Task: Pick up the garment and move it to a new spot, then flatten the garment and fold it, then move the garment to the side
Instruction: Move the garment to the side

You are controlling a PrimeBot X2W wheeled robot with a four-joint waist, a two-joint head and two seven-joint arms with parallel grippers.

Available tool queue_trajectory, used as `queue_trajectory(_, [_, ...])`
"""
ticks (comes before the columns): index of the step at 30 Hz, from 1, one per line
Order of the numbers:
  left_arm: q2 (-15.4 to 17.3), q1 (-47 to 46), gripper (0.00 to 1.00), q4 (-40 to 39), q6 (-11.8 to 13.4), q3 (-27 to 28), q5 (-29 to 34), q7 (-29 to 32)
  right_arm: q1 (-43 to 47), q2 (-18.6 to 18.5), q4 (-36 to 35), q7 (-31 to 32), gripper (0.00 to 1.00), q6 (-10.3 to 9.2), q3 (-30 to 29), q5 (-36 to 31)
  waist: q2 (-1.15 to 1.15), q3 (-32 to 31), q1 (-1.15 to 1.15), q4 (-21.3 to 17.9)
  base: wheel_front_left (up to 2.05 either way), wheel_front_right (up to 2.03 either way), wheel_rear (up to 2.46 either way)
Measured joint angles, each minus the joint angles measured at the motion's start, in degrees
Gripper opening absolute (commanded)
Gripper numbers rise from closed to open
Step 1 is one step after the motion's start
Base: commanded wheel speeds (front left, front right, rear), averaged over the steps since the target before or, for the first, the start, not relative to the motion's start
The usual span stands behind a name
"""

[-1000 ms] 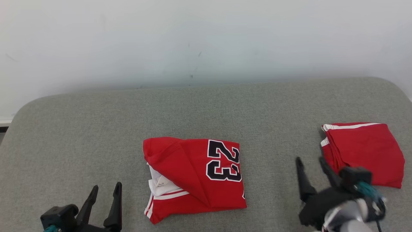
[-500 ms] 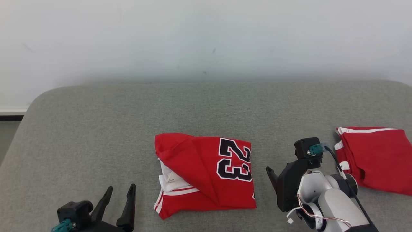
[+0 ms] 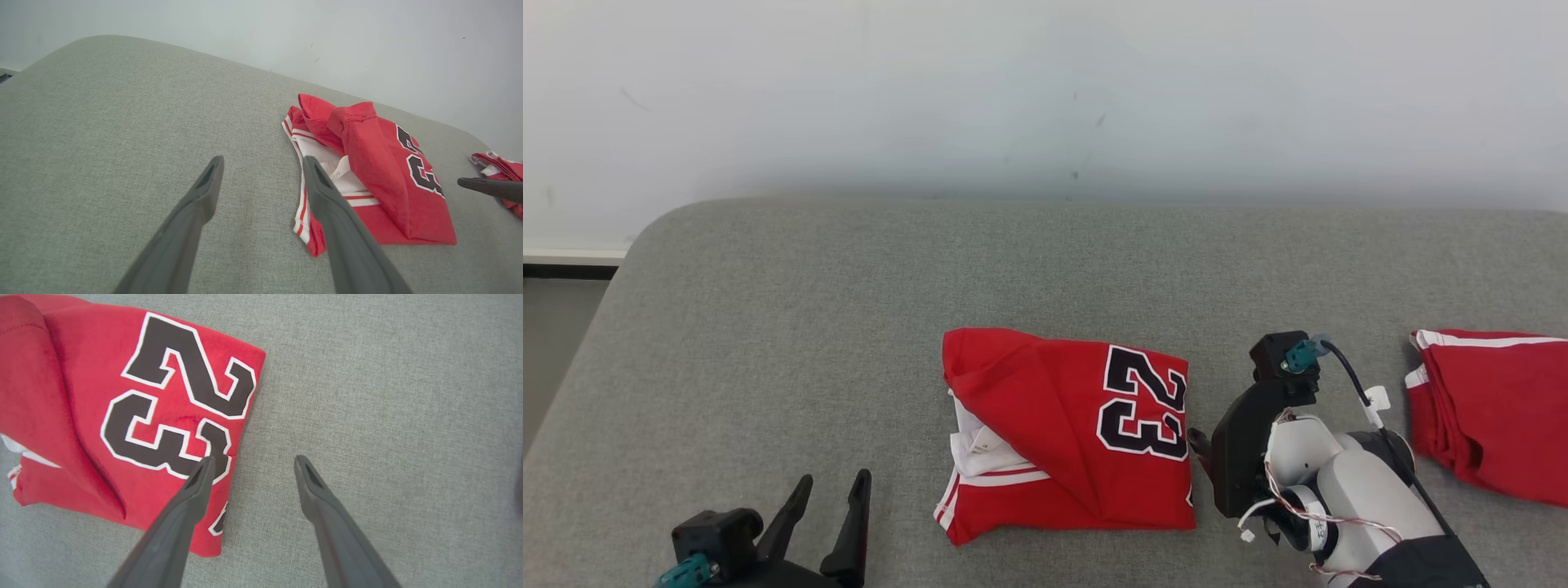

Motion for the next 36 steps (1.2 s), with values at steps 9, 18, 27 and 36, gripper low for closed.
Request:
queue_trajectory(9, [-0.03,-0.71,1.0,-0.13,-0.49,-1.2,0.01,1.01,-2.96,0.04,2.56,0.93,1.0,-0.98,-0.63,3.08,0.0,1.13,0.0,0.87,0.0,0.0,0.0])
queue_trajectory(18, [-0.3,-2.22,1.0,-0.24,-0.55,-1.54,0.07,1.52,-4.72,0.07,4.58,0.93,1.0,-1.66,2.91,7.05,0.0,2.23,0.0,2.54,0.0,0.0,0.0])
queue_trajectory(27, [-0.47,-2.3,1.0,-0.04,-0.9,-1.41,0.07,1.93,-5.32,0.07,8.62,0.92,1.0,-1.99,3.61,7.53,0.0,3.08,0.0,3.88,0.0,0.0,0.0])
queue_trajectory(36, [-0.47,-2.27,1.0,-0.02,-0.9,-1.26,0.05,1.92,-5.3,0.19,10.51,-1.0,1.0,-1.99,1.38,7.19,0.0,3.17,0.0,3.61,0.0,0.0,0.0])
